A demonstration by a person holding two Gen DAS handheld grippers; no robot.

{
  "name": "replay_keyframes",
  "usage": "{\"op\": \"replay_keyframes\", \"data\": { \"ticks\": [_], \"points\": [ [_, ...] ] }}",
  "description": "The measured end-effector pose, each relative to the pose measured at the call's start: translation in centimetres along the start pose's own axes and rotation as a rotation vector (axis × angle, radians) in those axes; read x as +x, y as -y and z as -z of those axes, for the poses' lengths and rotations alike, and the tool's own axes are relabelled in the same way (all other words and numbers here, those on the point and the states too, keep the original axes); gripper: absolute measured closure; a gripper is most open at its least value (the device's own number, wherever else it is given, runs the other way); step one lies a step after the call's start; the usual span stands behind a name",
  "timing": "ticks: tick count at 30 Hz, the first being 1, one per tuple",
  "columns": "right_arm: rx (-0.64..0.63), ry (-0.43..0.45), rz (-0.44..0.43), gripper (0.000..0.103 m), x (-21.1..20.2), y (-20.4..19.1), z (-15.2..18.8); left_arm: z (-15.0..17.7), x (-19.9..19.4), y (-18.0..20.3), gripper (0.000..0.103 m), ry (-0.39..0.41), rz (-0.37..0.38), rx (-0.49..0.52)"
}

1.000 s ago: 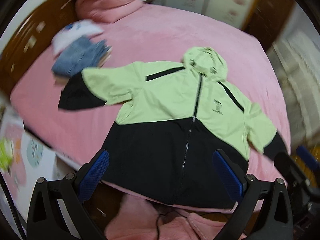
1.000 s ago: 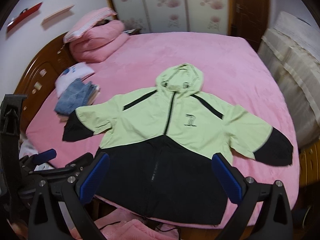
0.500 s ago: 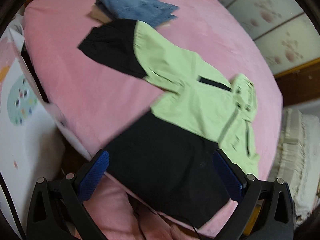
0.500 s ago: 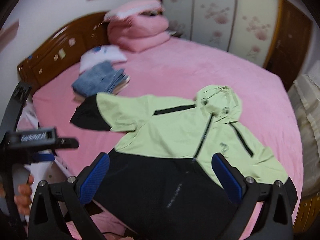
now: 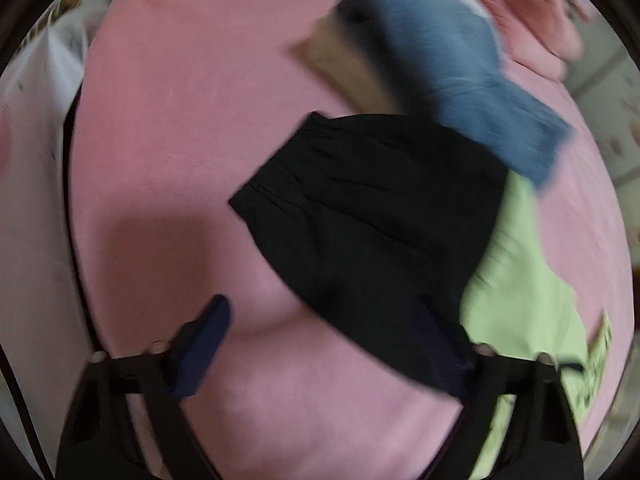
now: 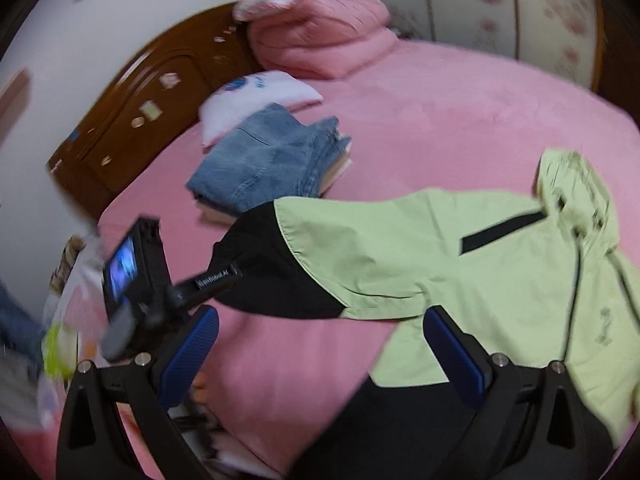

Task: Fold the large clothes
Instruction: 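Grasp the black sleeve cuff with the left gripper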

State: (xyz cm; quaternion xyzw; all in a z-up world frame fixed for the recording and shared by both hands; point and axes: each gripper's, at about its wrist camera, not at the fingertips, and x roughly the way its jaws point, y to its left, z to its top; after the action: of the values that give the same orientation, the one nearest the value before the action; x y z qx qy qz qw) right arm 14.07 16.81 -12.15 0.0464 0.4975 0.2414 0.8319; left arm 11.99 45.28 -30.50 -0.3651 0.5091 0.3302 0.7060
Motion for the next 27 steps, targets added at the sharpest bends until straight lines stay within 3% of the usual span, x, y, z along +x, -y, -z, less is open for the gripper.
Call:
{"op": "replay_keyframes", "data": {
  "ticks": [2,5,9,11,13,20,24,27],
  "points": [
    [0.036,-0.011,-0.030,0.001,1.8,-0.1,0.2,-0.9,2.7,-1.2,0.039,-0.034,0.002,-0.074],
    [0.056,-0.054,-0.033,0.001,3.9,-0.3,1.5,-1.8,5.5,-2.6,0.039,-0.028,0.060,-0.164],
    [0.065,-0.104,0.002,0.001,5.5,0.5,3.4,-2.4,5.8,-2.4,0.044,0.066,0.115,-0.117],
    [0.077,-0.129,0.028,0.001,6.1,1.3,4.0,-2.6,5.7,-2.5,0.082,0.084,0.113,-0.107],
    [0.110,-0.132,0.047,0.001,6.2,2.5,4.4,-3.0,5.5,-2.5,0.093,0.087,0.113,-0.104],
    [0.214,-0.069,0.076,0.001,4.7,6.9,4.8,-2.1,-0.2,0.7,0.097,0.205,0.089,-0.037],
    [0.251,-0.016,0.080,0.001,2.7,9.9,5.1,1.4,-6.3,4.4,0.097,0.304,0.151,0.089],
    [0.292,0.018,0.076,0.001,0.7,12.9,5.4,5.3,-11.7,9.7,0.097,0.400,0.216,0.224]
  ]
}}
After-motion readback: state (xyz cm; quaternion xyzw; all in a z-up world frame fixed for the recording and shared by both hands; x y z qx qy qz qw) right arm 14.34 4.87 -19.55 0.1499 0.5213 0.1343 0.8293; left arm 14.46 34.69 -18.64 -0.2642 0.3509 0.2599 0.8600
